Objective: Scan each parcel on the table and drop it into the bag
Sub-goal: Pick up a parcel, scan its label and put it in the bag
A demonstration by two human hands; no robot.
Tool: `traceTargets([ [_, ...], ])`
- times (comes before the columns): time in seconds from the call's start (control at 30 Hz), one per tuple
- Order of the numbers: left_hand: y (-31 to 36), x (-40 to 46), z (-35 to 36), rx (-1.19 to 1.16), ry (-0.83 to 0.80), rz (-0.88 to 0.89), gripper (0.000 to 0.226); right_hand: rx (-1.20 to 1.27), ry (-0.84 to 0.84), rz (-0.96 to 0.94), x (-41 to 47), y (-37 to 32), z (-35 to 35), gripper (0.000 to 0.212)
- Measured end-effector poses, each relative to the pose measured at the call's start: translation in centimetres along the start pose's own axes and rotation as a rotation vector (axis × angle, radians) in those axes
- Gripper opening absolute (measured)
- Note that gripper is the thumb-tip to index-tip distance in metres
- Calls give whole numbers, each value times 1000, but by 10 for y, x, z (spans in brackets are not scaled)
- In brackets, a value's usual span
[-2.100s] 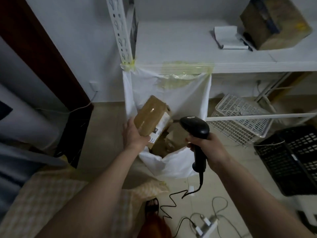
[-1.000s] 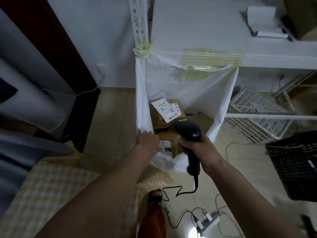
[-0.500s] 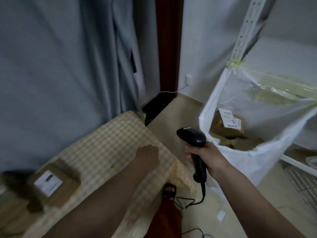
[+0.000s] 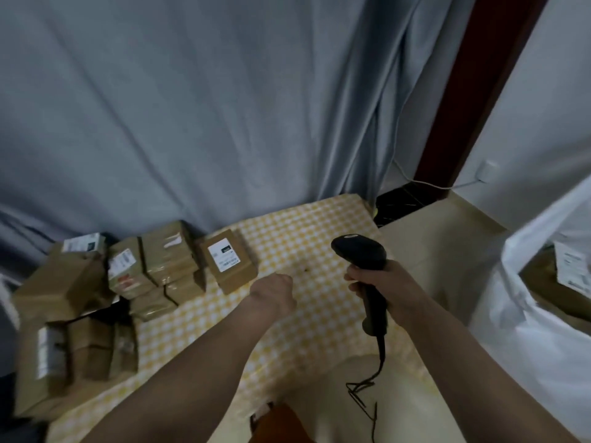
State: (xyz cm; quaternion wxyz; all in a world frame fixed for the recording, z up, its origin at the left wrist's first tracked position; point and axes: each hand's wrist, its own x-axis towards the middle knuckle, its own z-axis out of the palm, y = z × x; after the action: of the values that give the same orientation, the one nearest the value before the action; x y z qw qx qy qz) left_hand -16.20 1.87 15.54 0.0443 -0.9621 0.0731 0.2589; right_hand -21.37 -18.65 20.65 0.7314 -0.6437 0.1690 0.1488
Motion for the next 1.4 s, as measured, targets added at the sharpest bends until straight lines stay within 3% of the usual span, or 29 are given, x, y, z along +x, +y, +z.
traceTargets([
  [0.43, -178, 9, 22, -204, -87, -209, 54, -120, -140, 104, 90, 3, 164, 25],
  [0.73, -285, 51, 55, -385, -216, -180, 59, -157, -48, 234, 159, 30, 262, 22],
  [0.87, -301, 70, 74, -550, -291, -215, 65, -191, -24, 291, 183, 43, 278, 10],
  [1.07, -302, 111, 101, -795, -288, -288, 68, -250, 15, 355, 244, 63, 290, 8],
  [1.27, -285, 169, 134, -1035, -256, -402, 71, -282, 49, 426, 323, 96, 297, 15],
  [1.4, -276, 209, 152, -1350, -206, -562, 70, -249, 31, 370, 363, 120, 297, 21],
])
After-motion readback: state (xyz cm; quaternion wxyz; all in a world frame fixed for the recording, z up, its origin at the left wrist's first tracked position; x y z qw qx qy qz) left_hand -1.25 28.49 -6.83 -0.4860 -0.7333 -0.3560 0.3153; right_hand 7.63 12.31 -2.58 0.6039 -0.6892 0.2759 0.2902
